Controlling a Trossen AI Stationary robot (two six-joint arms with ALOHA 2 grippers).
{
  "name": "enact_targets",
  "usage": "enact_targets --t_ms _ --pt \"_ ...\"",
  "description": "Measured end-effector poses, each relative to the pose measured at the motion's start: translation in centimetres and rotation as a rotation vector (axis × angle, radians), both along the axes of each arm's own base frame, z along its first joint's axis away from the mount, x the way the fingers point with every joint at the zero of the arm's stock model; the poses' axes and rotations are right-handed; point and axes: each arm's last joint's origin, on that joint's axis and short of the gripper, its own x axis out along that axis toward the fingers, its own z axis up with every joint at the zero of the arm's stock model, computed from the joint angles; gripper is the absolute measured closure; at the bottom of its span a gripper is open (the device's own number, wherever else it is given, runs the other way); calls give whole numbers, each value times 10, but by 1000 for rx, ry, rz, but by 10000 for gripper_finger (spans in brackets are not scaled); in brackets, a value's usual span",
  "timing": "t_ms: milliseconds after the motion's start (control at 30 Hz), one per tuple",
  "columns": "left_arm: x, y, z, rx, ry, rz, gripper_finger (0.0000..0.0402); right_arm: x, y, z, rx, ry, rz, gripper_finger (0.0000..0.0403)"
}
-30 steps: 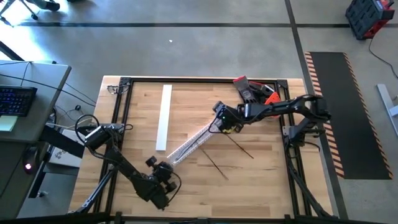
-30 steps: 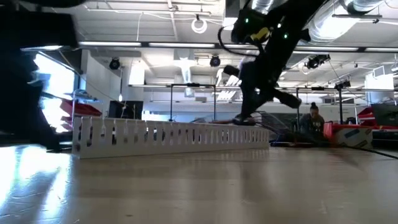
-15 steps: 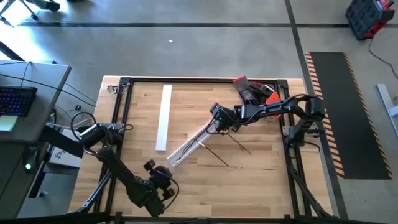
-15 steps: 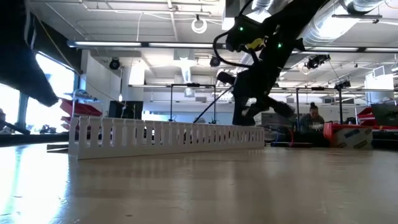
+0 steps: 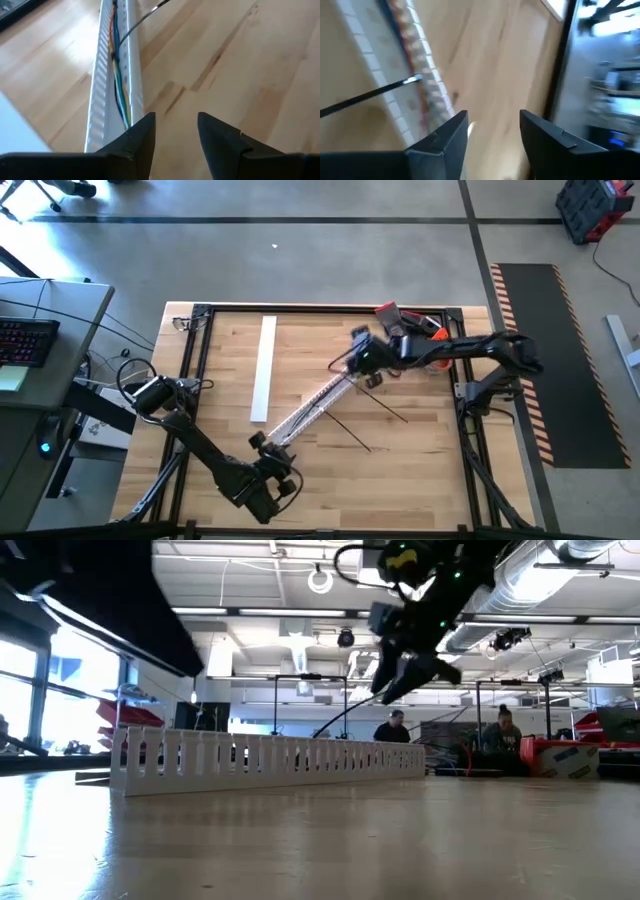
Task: Ziptie cables
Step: Put the zip-tied cable wires into the white cable duct, then close the white cable duct
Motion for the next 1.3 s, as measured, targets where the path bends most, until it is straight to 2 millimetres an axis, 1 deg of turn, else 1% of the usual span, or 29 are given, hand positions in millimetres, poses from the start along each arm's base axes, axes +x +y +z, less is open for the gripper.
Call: enact_targets --t_ms 67,167,233,300,400,533,667,767,833,967,1067,1133,1200,1300 --pt "6 2 0 3 -4 -9 271 -16 -3 11 118 -8 12 251" --pt "14 5 1 12 -7 -28 271 -40 1 24 321 28 -19 270" --pt "18 8 2 20 -6 -37 271 -53 4 26 406 81 -70 281" --pt "22 11 2 34 4 -42 271 -58 6 22 448 145 -132 291" --pt "27 15 2 54 10 -55 271 -56 3 11 428 197 -235 310" --pt "32 17 3 31 2 -56 271 -46 -2 -7 423 246 -267 336" --pt "30 13 3 23 -3 -69 271 -38 -9 -28 433 311 -290 364" --pt "28 10 3 31 -9 -76 271 -31 -16 -38 417 294 -310 384" --pt "26 8 3 38 -17 -79 271 -27 -22 -43 377 275 -338 396" --pt "25 6 3 39 -22 -82 271 -26 -37 -45 207 227 -472 401" --pt "24 5 3 39 -22 -85 271 -26 -45 -43 98 207 -524 402" --pt "24 5 3 39 -22 -85 271 -26 -46 -42 111 208 -489 403" --pt "24 5 3 40 -22 -84 271 -26 -47 -43 164 218 -442 403" --pt "24 5 3 40 -22 -84 271 -25 -46 -42 162 220 -413 403"
